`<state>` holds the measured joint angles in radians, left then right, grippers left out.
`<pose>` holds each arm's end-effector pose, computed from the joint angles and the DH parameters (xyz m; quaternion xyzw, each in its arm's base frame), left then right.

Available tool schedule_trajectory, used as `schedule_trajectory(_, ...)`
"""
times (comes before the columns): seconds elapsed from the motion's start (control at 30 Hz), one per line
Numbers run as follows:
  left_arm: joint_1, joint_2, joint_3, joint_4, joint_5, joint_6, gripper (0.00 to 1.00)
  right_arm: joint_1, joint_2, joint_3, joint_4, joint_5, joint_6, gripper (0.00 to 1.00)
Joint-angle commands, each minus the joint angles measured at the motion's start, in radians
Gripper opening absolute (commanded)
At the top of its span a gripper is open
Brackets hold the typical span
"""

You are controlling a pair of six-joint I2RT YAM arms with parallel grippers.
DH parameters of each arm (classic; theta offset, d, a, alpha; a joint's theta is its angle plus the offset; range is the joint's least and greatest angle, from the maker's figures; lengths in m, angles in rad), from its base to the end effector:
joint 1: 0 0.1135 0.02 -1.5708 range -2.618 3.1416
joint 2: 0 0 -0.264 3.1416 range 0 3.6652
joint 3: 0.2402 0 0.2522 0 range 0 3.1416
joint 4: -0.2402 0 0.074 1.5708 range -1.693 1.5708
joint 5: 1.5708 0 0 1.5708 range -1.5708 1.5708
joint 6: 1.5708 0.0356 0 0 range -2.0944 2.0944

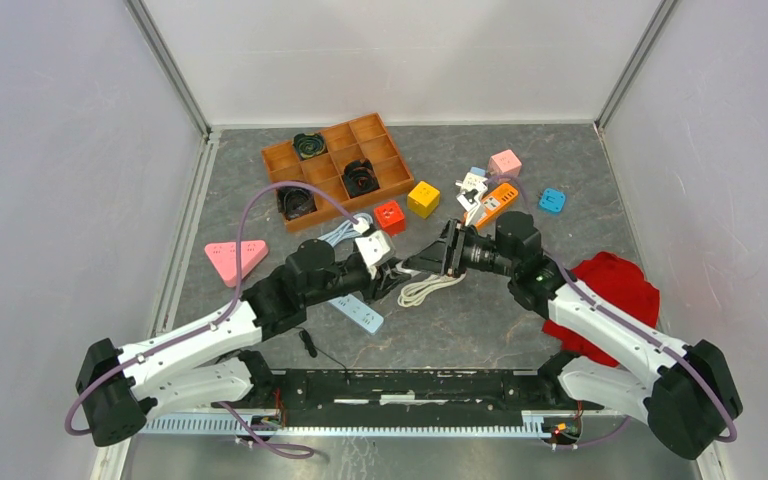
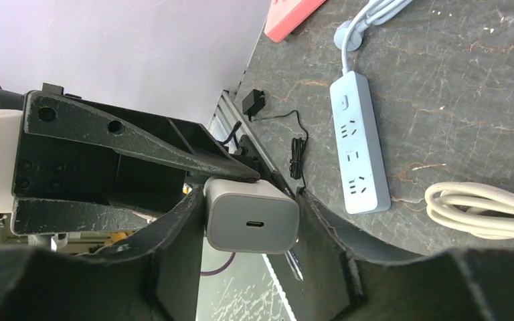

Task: Insert the plug
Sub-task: Pick up the plug from the center of the board, then move the socket to the center of the board.

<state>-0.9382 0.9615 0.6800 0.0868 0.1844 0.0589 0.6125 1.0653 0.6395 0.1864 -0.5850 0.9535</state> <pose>0.1294 -0.1876 0.2985 0.4192 0.6476 -0.3335 0.5419 0.1857 0.1545 0.2734 -0.0477 0.7724 0.5779 0.2592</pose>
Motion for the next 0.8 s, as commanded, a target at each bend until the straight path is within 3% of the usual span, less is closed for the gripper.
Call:
schedule_trajectory(0.0,0.003,-0.037,-0.017,0.088,-0.042,0.067,0.02,-0.005,-0.039,-0.030,0.064,-0.009,0.054,0.47)
schedule_trajectory(0.07,0.003,-0.039,-0.020,0.093,-0.055,0.065,0.03,-0.004,-0.047,-0.027,0.063,-0.003,0.053,0.40)
schedule_trajectory(0.2,0.003,-0.030,-0.008,0.080,-0.118,0.025,0.20,-0.004,-0.057,-0.036,0.064,0.026,0.041,0.34)
schedule_trajectory(0.27,0.003,-0.025,-0.006,0.075,-0.141,-0.007,0.53,-0.007,-0.058,-0.050,0.062,0.051,0.035,0.33)
schedule_trajectory(0.33,0.003,-0.023,0.006,0.055,-0.154,-0.037,0.78,-0.013,-0.060,-0.070,0.065,0.077,0.027,0.32)
schedule_trajectory(0.47,0.003,-0.032,0.014,0.007,-0.194,-0.103,0.87,-0.039,-0.068,-0.086,0.014,0.180,-0.033,0.31)
schedule_trajectory(0.57,0.004,-0.048,-0.007,-0.023,-0.344,-0.189,0.99,-0.051,-0.083,-0.057,-0.092,0.327,-0.193,0.32)
schedule_trajectory(0.77,0.064,-0.068,0.005,-0.174,-0.572,-0.375,1.00,-0.050,-0.111,-0.024,-0.167,0.458,-0.399,0.33)
